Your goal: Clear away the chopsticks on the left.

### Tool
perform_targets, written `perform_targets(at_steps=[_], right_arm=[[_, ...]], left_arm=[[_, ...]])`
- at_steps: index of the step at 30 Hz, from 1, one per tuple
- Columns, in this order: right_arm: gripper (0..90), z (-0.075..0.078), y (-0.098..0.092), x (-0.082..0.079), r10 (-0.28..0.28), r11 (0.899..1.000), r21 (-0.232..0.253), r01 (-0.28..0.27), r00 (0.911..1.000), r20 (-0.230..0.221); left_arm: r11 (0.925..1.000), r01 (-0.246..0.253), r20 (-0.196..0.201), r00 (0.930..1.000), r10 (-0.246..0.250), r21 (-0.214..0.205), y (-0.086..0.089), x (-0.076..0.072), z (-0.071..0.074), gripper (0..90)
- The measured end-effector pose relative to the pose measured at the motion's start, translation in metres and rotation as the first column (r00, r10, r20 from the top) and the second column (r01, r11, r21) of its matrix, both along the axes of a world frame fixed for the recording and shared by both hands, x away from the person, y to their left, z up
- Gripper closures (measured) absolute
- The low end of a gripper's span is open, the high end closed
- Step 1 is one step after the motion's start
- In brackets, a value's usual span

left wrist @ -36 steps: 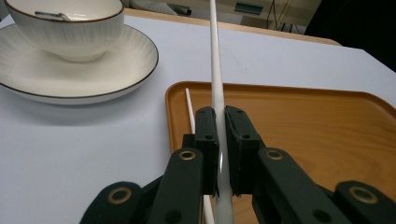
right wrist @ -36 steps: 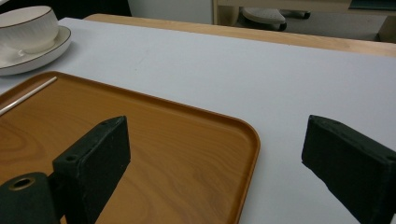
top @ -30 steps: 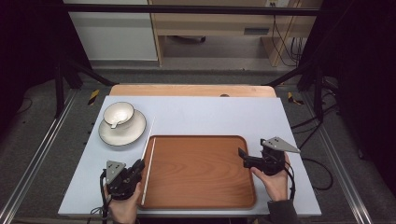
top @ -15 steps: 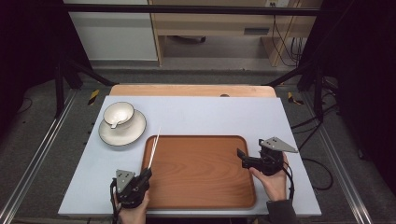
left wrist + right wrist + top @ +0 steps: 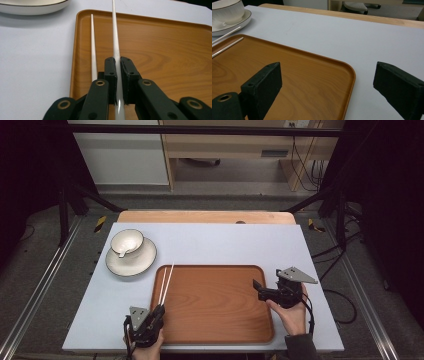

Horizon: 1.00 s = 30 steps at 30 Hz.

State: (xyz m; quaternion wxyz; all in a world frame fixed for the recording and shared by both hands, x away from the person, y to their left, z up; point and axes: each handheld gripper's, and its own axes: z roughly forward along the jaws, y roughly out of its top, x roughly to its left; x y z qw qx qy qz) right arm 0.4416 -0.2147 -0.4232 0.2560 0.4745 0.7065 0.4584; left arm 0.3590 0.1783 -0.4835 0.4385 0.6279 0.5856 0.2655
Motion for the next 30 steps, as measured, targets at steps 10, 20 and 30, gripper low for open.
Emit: perform_targets(at_steps=[10, 20, 30], right_arm=[[8.5, -0.001, 0.0, 0.001, 0.0, 1.0, -0.005, 0.0, 1.0, 0.0], [8.6, -0.001, 0.001, 0.001, 0.004, 1.0, -0.006, -0.004, 1.0, 0.0], [8.7, -0.001, 0.001, 0.0, 0.003, 1.0, -0.003, -0.003, 1.0, 0.001]], left_arm=[[1.0, -0.003, -0.021, 0.9998, 0.003, 0.007, -0.002, 0.001, -0.006, 84.0], [0.9998, -0.007, -0.04, 0.9992, 0.008, 0.017, -0.004, 0.002, -0.01, 84.0], [0.9996, -0.017, -0.049, 0.9987, 0.018, 0.021, -0.005, 0.005, -0.013, 83.9]])
